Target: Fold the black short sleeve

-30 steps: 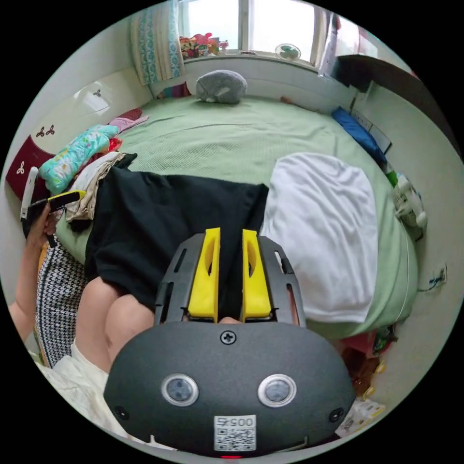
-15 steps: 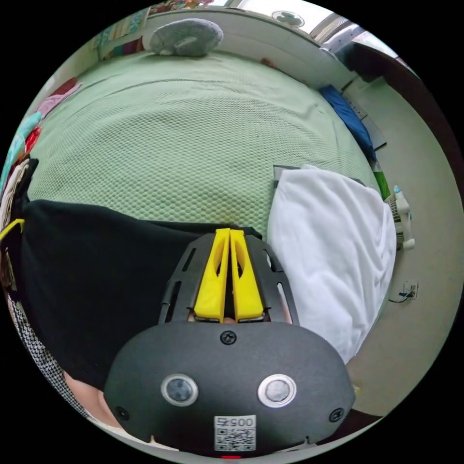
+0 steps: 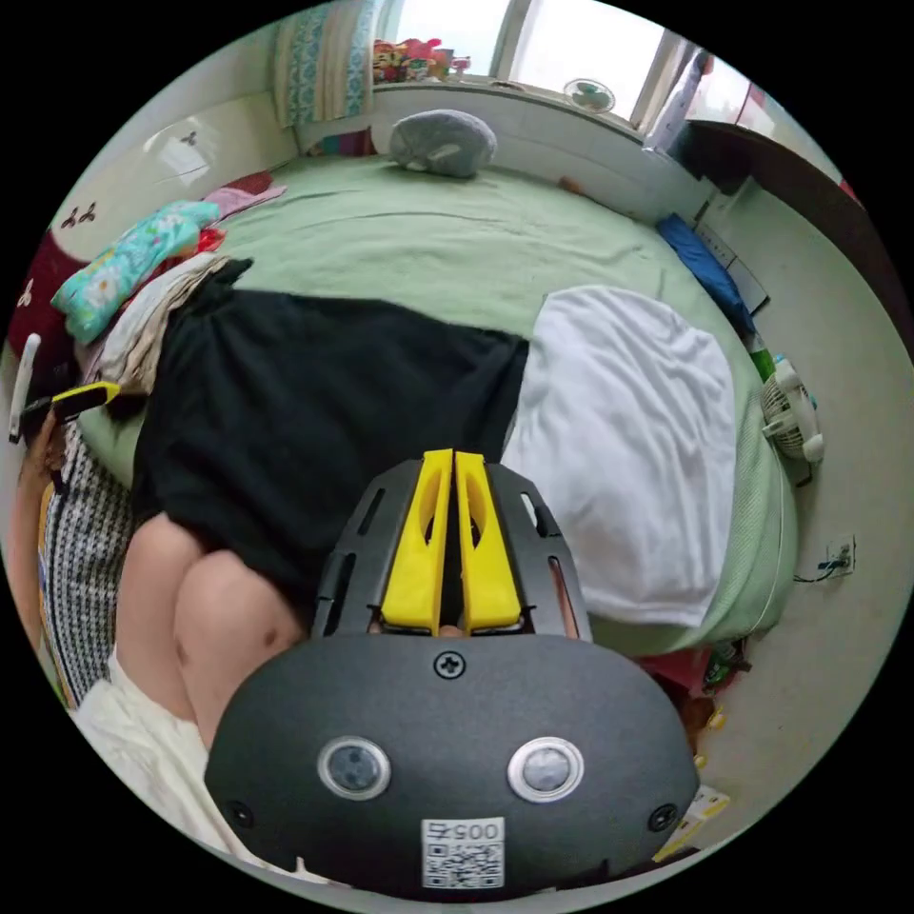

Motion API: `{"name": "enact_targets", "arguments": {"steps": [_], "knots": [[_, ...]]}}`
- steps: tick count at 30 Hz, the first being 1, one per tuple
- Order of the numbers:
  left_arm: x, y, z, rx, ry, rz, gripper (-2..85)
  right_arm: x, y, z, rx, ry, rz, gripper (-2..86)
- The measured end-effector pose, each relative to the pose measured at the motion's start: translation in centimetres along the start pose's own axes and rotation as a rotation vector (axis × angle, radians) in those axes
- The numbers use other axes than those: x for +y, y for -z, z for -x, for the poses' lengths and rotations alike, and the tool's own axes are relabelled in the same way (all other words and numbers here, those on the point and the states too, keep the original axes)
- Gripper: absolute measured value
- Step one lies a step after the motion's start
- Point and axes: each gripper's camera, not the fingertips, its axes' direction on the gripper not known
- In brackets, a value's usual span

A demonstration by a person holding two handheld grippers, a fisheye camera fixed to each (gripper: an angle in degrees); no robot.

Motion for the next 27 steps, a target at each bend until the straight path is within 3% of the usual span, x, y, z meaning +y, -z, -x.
{"name": "enact_targets", "arguments": {"steps": [5, 15, 22, 27], "knots": [[4.0, -4.2, 0.0, 0.104, 0.041, 0.090, 10.3, 6.9, -0.6, -0.3, -0.069, 0.001, 0.090, 5.9], [5.0, -6.1, -3.3, -0.031, 0.016, 0.107, 10.5, 11.4, -2.9, -5.6, -0.120, -0.153, 0.098, 10.2], [5.2, -7.1, -7.4, -0.161, -0.004, 0.148, 9.3, 12.8, -5.6, -8.4, -0.167, -0.227, 0.145, 7.2], [5.6, -7.4, -9.8, -0.175, -0.023, 0.182, 1.7, 13.5, -4.2, -9.0, -0.123, -0.171, 0.162, -0.6]]}}
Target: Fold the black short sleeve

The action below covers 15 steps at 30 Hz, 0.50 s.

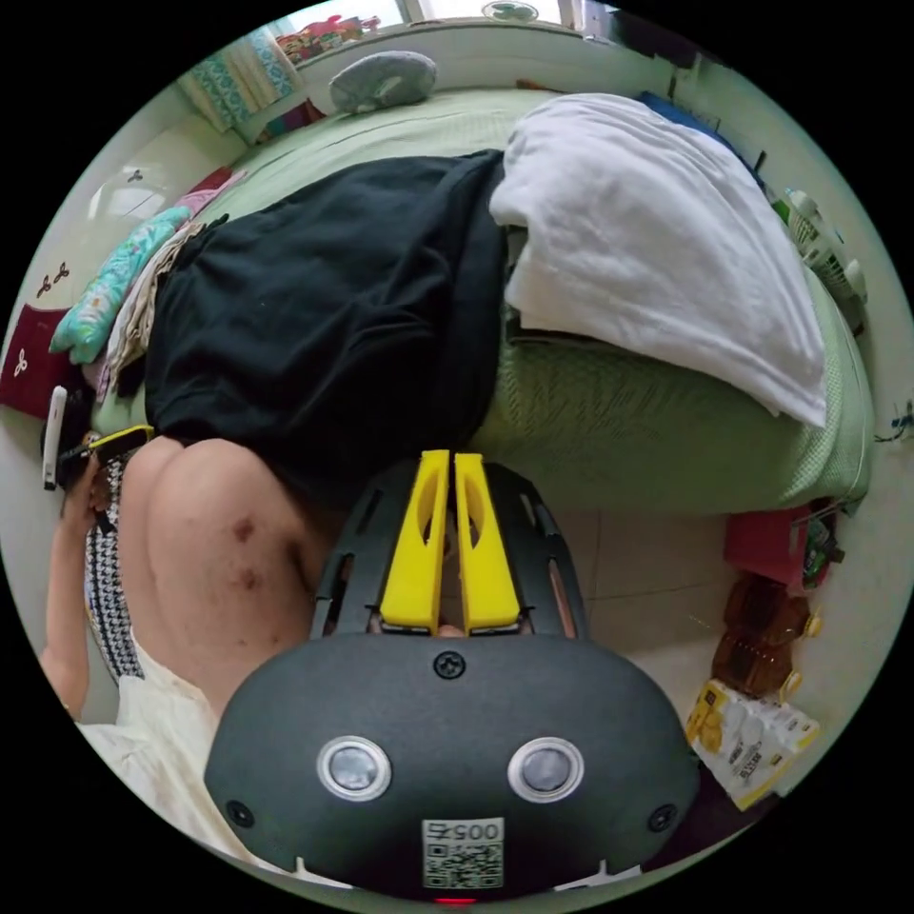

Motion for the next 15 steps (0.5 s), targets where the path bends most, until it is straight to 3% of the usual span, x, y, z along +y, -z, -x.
{"name": "enact_targets", "arguments": {"steps": [8, 15], "knots": [[0.6, 7.1, -1.3, 0.189, 0.031, -0.145, 0.1, 0.5, 9.5, -4.7, -0.288, -0.011, -0.181, -1.6], [0.3, 12.9, -3.0, 0.202, -0.022, -0.199, 0.1, -0.3, 15.3, -7.4, -0.311, 0.004, -0.206, -1.6]]}}
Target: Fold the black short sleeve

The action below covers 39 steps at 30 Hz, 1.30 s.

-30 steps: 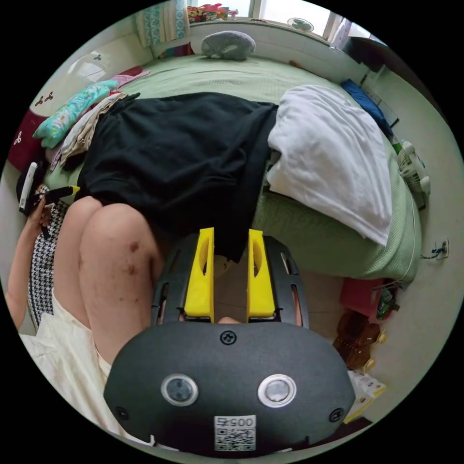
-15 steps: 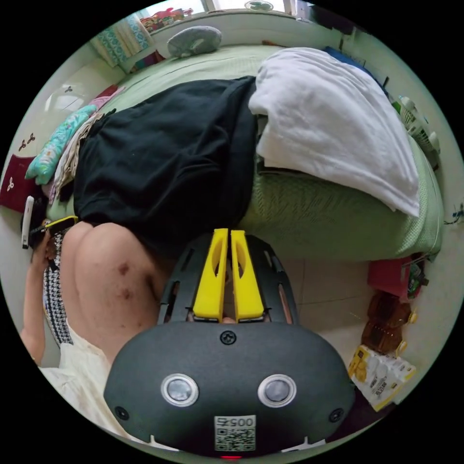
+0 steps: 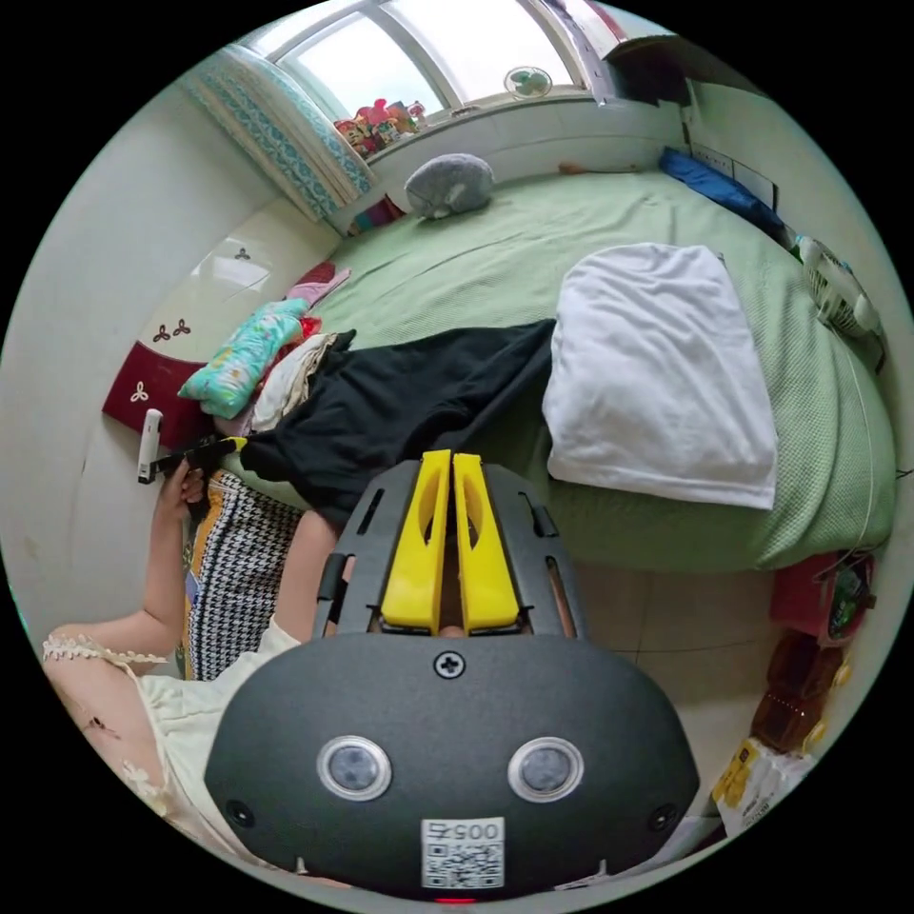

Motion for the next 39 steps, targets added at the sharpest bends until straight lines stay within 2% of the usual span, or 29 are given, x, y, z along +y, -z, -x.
{"name": "enact_targets", "arguments": {"steps": [4, 8, 10, 12, 16, 20, 23, 28, 30, 32, 34, 37, 39], "knots": [[0.5, -2.7, -1.2, -0.052, 0.003, 0.107, 0.5, 1.0, -0.9, -2.6, -0.017, -0.058, 0.095, -1.5], [2.1, -8.7, -2.4, -0.008, 0.057, 0.222, 2.1, 3.1, -5.6, -5.6, 0.031, -0.093, 0.249, -1.2], [3.1, -9.2, -4.2, 0.086, 0.029, 0.185, 5.4, 3.7, -6.7, -6.6, 0.071, -0.102, 0.283, -0.7], [3.6, -8.6, -6.7, 0.091, 0.006, 0.122, 9.2, 3.9, -6.4, -7.0, 0.120, -0.078, 0.277, 0.5], [3.1, -7.4, -16.5, 0.117, -0.158, 0.012, 13.1, 3.3, -3.1, -8.4, 0.156, -0.046, 0.180, 2.6], [2.1, -10.0, -30.0, 0.315, -0.389, 0.035, 16.5, 2.5, -1.1, -9.6, 0.130, -0.084, 0.104, 3.6], [1.5, -13.8, -38.6, 0.361, -0.461, 0.096, 19.1, 1.9, -0.9, -9.5, 0.163, -0.073, 0.094, 3.8], [1.1, -19.7, -47.5, 0.218, -0.445, 0.120, 21.5, -0.3, 0.1, -8.8, 0.237, -0.032, 0.057, 3.7], [1.0, -21.8, -49.4, 0.182, -0.409, 0.141, 21.5, -1.3, 0.6, -8.5, 0.232, -0.011, 0.034, 3.7], [1.2, -24.4, -51.0, 0.035, -0.365, 0.142, 20.0, -2.7, 1.0, -8.2, 0.217, 0.010, 0.009, 3.8], [1.3, -24.8, -51.7, -0.089, -0.312, 0.103, 12.8, -3.7, 1.0, -8.0, 0.207, 0.030, -0.001, 3.7], [0.9, -25.0, -51.7, -0.064, -0.292, 0.112, 8.0, -5.2, 0.2, -7.9, 0.199, 0.049, 0.009, 3.6], [0.3, -25.0, -51.0, 0.013, -0.272, 0.139, 5.9, -6.2, -0.5, -7.9, 0.195, 0.053, 0.020, 3.5]]}}
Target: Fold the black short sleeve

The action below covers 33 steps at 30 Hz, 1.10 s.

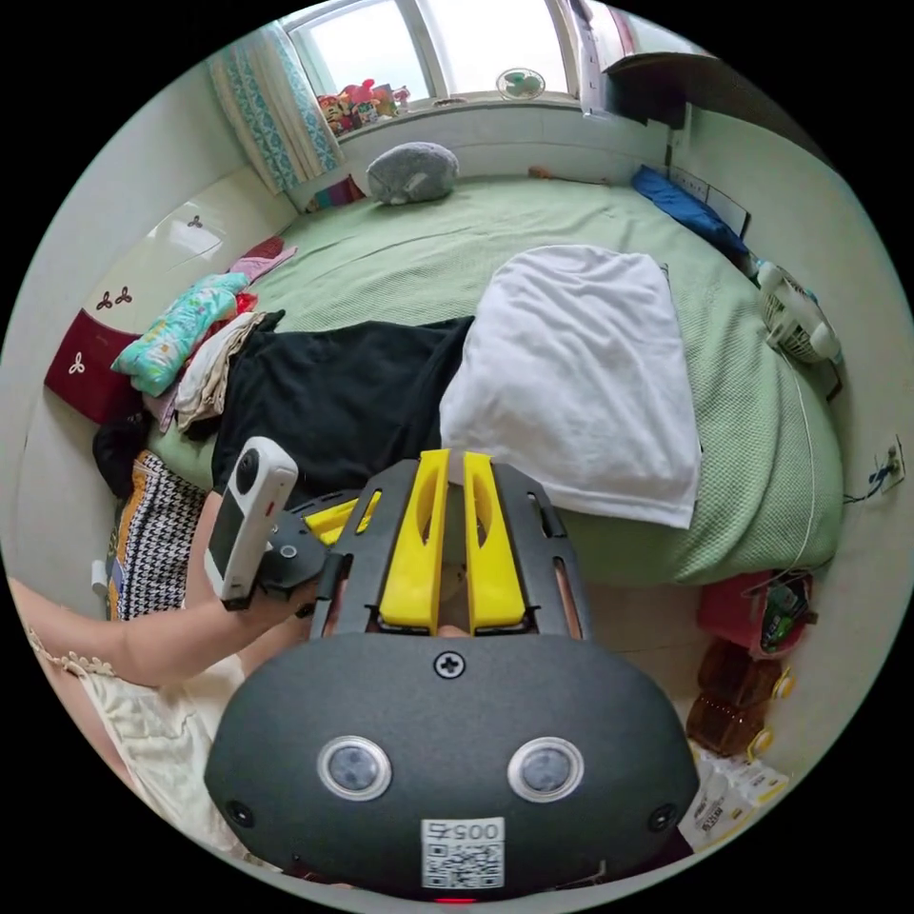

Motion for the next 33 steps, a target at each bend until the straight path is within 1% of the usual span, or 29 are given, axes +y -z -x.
{"name": "enact_targets", "arguments": {"steps": [2, 6, 10, 11, 14, 19, 22, 24, 26, 30, 33], "knots": [[0.0, 1.1, 1.4, 0.115, 0.015, -0.015, 4.6, -1.7, -1.0, 0.2, -0.006, 0.009, 0.020, 3.3], [0.6, 3.1, 2.6, 0.173, 0.001, -0.077, 4.2, -6.1, -2.9, 0.2, -0.062, 0.008, 0.071, 4.0], [0.7, 4.0, 3.8, 0.219, 0.016, -0.108, 4.0, -13.2, -7.1, 0.3, -0.244, -0.020, 0.210, 8.6], [0.8, 4.2, 4.0, 0.219, 0.018, -0.118, 4.0, -15.0, -8.6, 0.2, -0.241, -0.037, 0.242, 10.0], [0.8, 4.2, 4.5, 0.243, 0.015, -0.123, 4.1, -18.8, -11.9, -0.1, -0.231, -0.120, 0.323, 10.0], [0.7, 3.8, 5.2, 0.272, -0.003, -0.127, 4.1, -22.5, -16.1, 0.4, -0.264, -0.215, 0.396, 9.5], [0.6, 3.7, 5.9, 0.301, -0.009, -0.124, 4.0, -24.3, -18.0, 1.1, -0.273, -0.260, 0.388, 9.6], [0.6, 3.7, 6.3, 0.308, -0.014, -0.127, 4.1, -25.5, -19.2, 1.8, -0.239, -0.268, 0.389, 9.2], [0.6, 3.7, 6.8, 0.329, -0.018, -0.127, 4.1, -27.1, -20.0, 3.0, -0.203, -0.250, 0.378, 6.4], [0.2, 3.8, 7.5, 0.359, -0.033, -0.138, 4.1, -29.8, -19.2, 5.4, -0.189, -0.225, 0.315, 1.7], [-1.1, 4.3, 8.2, 0.427, -0.028, -0.171, 4.0, -33.0, -17.5, 7.9, -0.083, -0.143, 0.276, -0.3]]}}
